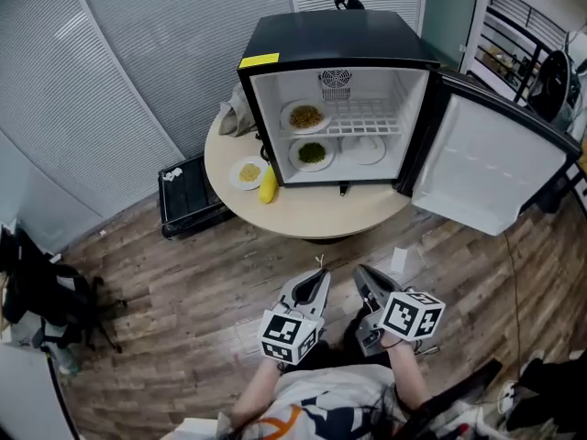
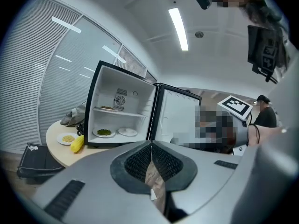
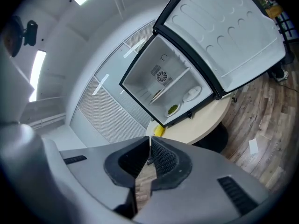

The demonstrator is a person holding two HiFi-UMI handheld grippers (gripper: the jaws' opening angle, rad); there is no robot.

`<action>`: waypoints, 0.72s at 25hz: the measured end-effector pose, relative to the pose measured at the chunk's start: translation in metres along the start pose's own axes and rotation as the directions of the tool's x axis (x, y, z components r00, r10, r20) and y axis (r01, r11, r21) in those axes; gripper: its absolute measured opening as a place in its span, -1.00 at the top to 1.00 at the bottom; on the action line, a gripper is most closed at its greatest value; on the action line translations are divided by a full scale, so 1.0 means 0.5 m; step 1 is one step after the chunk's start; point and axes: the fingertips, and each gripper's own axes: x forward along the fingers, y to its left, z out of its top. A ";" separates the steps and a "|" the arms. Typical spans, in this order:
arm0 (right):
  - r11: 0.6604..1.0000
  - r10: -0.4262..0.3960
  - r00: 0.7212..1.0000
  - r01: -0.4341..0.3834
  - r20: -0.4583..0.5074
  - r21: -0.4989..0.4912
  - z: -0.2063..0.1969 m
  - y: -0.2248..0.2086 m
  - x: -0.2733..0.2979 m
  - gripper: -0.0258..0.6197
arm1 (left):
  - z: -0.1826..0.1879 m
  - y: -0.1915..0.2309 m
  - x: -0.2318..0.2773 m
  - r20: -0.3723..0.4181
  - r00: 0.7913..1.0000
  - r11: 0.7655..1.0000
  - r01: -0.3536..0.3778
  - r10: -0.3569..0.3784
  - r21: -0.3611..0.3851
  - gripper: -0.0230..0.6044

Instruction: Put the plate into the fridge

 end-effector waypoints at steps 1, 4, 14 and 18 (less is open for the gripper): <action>1.000 0.003 1.000 -0.003 -0.007 0.000 -0.013 0.006 -0.004 0.84 | 0.000 -0.004 -0.008 0.006 1.000 1.000 0.006 -0.006 0.000 0.88; 1.000 0.007 1.000 -0.007 -0.026 -0.004 -0.043 0.023 -0.015 0.85 | 0.001 -0.015 -0.026 0.019 0.999 1.000 0.027 -0.027 0.002 0.89; 0.999 0.016 0.998 -0.017 -0.056 -0.029 -0.083 0.056 -0.043 0.87 | 0.012 -0.048 -0.060 0.058 0.996 0.997 0.073 -0.074 0.018 0.88; 0.999 0.023 0.998 -0.024 -0.062 -0.023 -0.092 0.063 -0.048 0.87 | 0.018 -0.055 -0.070 0.069 0.994 0.996 0.081 -0.083 0.024 0.88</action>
